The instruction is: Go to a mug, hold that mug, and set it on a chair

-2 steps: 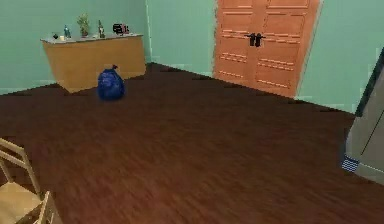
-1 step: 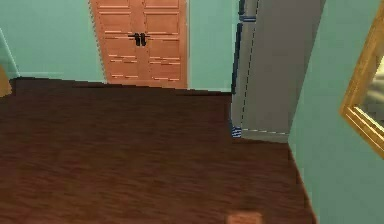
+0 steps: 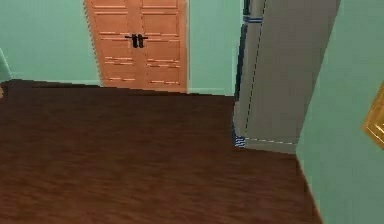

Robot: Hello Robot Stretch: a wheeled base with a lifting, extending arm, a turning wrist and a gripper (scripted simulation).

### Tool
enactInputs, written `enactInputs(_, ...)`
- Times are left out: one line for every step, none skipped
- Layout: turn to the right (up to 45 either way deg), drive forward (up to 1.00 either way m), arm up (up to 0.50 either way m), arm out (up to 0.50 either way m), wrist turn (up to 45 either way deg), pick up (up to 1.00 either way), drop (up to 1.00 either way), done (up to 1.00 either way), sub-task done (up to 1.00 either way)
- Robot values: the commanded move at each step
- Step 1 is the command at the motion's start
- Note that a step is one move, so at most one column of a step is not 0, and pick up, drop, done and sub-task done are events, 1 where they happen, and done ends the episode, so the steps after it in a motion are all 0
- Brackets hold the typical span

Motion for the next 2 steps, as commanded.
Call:
enactInputs(-27.0,0.00,0.00,0.00,0.0,0.00,0.00,0.00,0.00)
enactInputs(-3.0,0.00,0.00,0.00,0.0,0.00,0.00,0.00,0.00)
